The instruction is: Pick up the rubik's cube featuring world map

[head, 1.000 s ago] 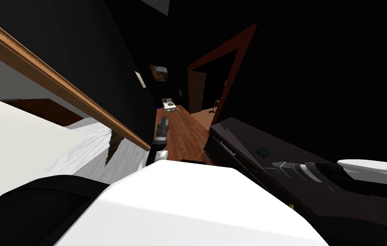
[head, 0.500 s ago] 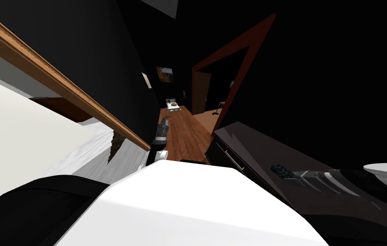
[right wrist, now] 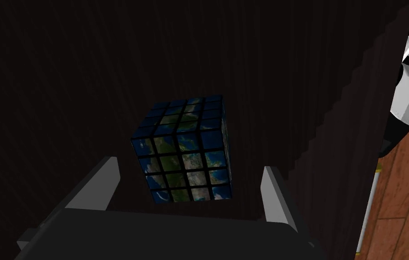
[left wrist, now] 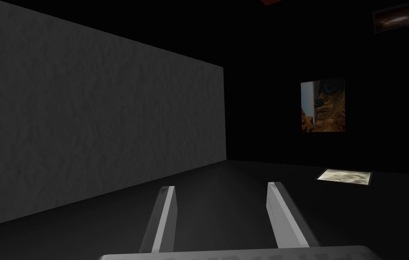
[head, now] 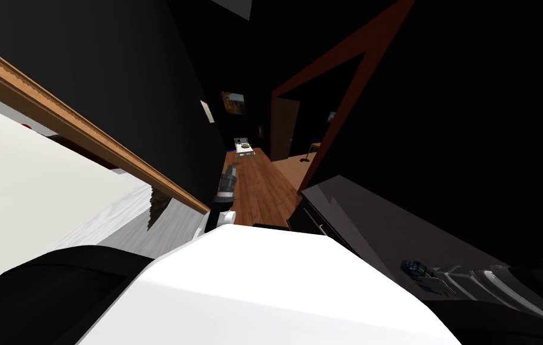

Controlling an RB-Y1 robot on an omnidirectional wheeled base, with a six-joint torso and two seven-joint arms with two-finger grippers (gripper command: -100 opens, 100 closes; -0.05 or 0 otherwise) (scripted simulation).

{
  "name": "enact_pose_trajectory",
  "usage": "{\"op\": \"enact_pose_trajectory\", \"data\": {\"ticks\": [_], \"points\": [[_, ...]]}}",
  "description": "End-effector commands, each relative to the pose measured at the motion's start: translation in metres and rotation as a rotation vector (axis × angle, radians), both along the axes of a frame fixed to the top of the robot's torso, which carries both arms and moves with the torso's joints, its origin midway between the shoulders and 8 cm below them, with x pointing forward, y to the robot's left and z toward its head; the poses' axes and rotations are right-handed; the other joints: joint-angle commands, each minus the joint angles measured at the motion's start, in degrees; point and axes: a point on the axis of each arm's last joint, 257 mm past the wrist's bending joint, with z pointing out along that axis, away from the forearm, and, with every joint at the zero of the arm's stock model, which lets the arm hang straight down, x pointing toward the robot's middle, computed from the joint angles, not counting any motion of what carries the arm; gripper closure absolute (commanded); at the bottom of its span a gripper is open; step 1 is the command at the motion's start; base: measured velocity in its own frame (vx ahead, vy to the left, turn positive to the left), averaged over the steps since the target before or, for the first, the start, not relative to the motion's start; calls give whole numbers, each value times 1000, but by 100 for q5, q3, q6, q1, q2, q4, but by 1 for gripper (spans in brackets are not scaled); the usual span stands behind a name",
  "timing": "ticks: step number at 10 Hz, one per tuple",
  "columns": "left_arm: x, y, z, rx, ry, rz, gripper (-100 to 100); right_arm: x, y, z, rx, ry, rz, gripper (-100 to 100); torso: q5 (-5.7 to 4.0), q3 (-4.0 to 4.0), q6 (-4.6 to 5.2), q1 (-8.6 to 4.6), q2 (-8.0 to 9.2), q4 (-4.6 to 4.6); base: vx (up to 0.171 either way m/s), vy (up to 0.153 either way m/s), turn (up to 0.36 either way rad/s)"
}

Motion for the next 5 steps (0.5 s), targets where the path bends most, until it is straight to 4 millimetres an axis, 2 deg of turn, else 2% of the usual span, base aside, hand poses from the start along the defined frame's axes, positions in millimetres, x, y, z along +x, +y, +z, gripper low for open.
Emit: {"op": "enact_pose_trajectory", "data": {"ticks": [1, 2, 3, 5], "points": [[0, 0, 0, 0, 0, 0, 0, 0, 0, 0, 0, 0, 0, -100, 0, 0, 0, 0, 0, 0, 54, -35, 1], [0, 0, 0, 0, 0, 0, 0, -2, 1, -1, 2, 1, -2, 0, 4, 13, -2, 13, 23, 5, 11, -7, 4], [0, 0, 0, 0, 0, 0, 0, -11, 0, -11, 2, 0, -10, -100, 7, 24, -1, 25, 41, 10, 17, -2, 69], [0, 0, 0, 0, 0, 0, 0, -18, -1, -18, 2, 0, -16, -100, 8, 28, 0, 30, 48, 12, 19, -2, 41]]}}
